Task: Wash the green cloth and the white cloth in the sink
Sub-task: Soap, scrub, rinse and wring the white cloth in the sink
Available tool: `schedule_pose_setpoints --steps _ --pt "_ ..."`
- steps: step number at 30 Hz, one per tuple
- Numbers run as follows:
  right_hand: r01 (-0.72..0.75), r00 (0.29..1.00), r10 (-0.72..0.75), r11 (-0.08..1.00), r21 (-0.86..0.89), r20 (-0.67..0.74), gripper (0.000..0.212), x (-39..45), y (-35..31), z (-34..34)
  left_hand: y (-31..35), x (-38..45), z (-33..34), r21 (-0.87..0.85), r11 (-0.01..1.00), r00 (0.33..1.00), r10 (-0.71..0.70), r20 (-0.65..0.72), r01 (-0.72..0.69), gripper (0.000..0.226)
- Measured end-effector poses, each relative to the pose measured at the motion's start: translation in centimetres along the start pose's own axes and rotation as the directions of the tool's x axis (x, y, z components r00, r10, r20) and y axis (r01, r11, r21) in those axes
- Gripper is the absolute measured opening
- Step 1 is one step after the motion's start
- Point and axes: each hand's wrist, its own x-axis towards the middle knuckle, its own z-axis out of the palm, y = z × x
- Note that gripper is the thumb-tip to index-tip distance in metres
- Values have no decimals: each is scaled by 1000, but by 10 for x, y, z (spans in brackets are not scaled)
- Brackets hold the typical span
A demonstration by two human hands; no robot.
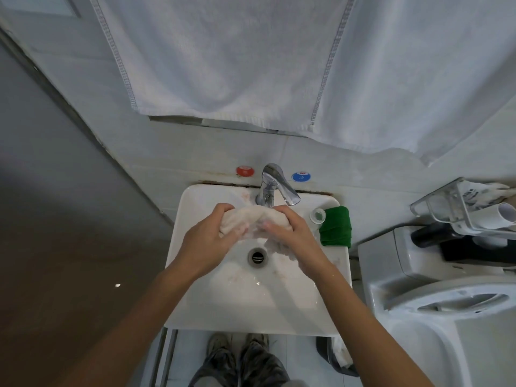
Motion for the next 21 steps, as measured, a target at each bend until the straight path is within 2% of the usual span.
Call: schedule_pose_setpoints --steps 1,3,5,7,9,10,12,15,16,19,21 --pt "-27 999 30 994 103 -25 17 1 -2 5 4 0 4 -18 1000 997 5 -77 -6 17" --pt "-73 984 111 965 251 -138 21 7 -9 17 11 -2 19 -46 998 967 23 -253 -35 36" --pt "-96 945 187 942 323 -266 23 19 -14 33 20 -2 35 -117 991 925 15 -379 -64 43" --pt "-84 928 188 946 312 -322 19 23 -16 51 24 10 43 -208 978 883 -96 -460 -2 42" --pt "-43 943 116 971 233 -311 16 18 -14 63 21 30 41 -328 939 844 -259 -470 106 46" --pt "-32 951 85 983 180 -297 18 15 -14 64 17 35 42 -354 927 839 -288 -462 123 47" --pt "-50 950 92 988 145 -299 25 17 -15 58 17 29 51 -349 932 842 -261 -472 93 47" --pt "-135 881 275 926 352 -386 34 27 -16 53 23 14 64 -326 945 850 -188 -492 21 42" --pt "-138 875 290 917 375 -387 34 24 -17 56 20 18 62 -347 937 853 -212 -477 40 42" --pt "-139 935 202 965 221 -292 33 7 -13 65 6 38 52 -411 903 862 -302 -408 122 40" --pt "-111 934 163 978 178 -318 34 18 -15 59 11 31 56 -384 917 857 -281 -432 107 37"
